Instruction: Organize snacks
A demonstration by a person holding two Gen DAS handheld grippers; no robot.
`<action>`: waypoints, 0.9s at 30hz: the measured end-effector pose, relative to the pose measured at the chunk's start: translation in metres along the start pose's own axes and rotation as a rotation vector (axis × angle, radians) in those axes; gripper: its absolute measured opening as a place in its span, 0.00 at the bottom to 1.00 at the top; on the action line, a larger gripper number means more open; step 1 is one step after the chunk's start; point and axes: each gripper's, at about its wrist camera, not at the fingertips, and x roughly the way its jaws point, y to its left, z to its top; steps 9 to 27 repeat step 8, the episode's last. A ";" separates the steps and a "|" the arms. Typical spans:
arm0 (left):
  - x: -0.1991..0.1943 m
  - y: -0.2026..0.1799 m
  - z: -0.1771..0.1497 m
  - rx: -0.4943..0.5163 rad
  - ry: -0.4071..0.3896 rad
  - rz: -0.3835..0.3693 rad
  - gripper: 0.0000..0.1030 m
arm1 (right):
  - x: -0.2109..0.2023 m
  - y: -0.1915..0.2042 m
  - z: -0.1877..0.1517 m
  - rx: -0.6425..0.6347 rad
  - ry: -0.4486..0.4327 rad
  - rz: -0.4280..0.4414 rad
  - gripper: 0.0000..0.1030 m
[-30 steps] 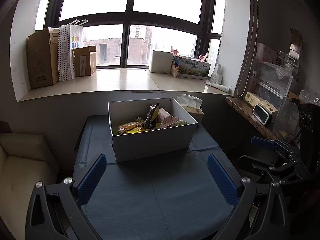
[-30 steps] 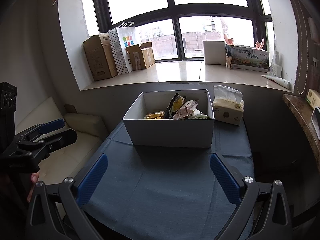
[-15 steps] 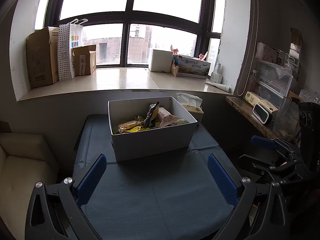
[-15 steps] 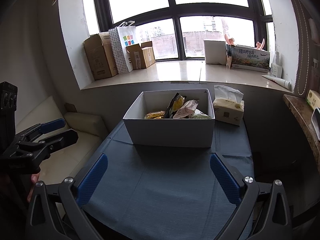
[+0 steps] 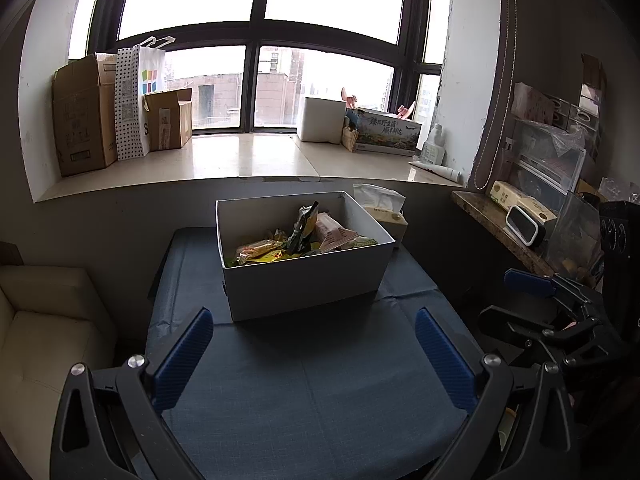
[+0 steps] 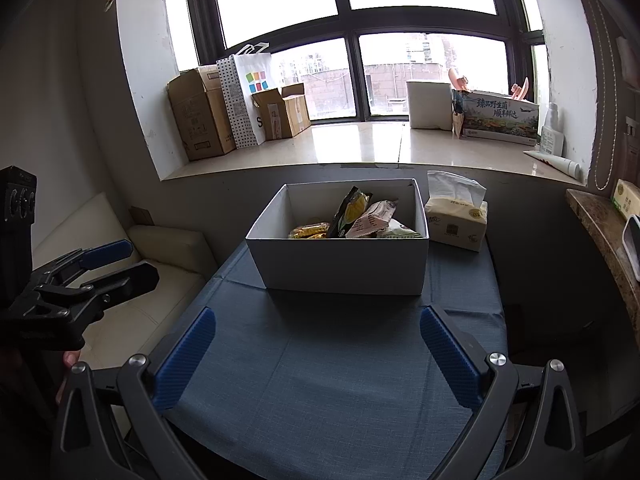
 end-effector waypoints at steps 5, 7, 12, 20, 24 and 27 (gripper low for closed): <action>-0.001 0.001 -0.001 -0.003 -0.004 -0.004 1.00 | -0.001 -0.001 0.000 0.000 0.000 0.002 1.00; -0.002 0.001 -0.001 -0.002 -0.006 -0.014 1.00 | -0.001 -0.001 0.000 0.000 0.001 0.001 1.00; -0.001 0.000 -0.001 0.002 -0.003 -0.018 1.00 | -0.001 -0.001 0.000 0.000 0.001 0.001 1.00; -0.001 0.000 -0.001 0.002 -0.003 -0.018 1.00 | -0.001 -0.001 0.000 0.000 0.001 0.001 1.00; -0.001 0.000 -0.001 0.002 -0.003 -0.018 1.00 | -0.001 -0.001 0.000 0.000 0.001 0.001 1.00; -0.001 0.000 -0.001 0.002 -0.003 -0.018 1.00 | -0.001 -0.001 0.000 0.000 0.001 0.001 1.00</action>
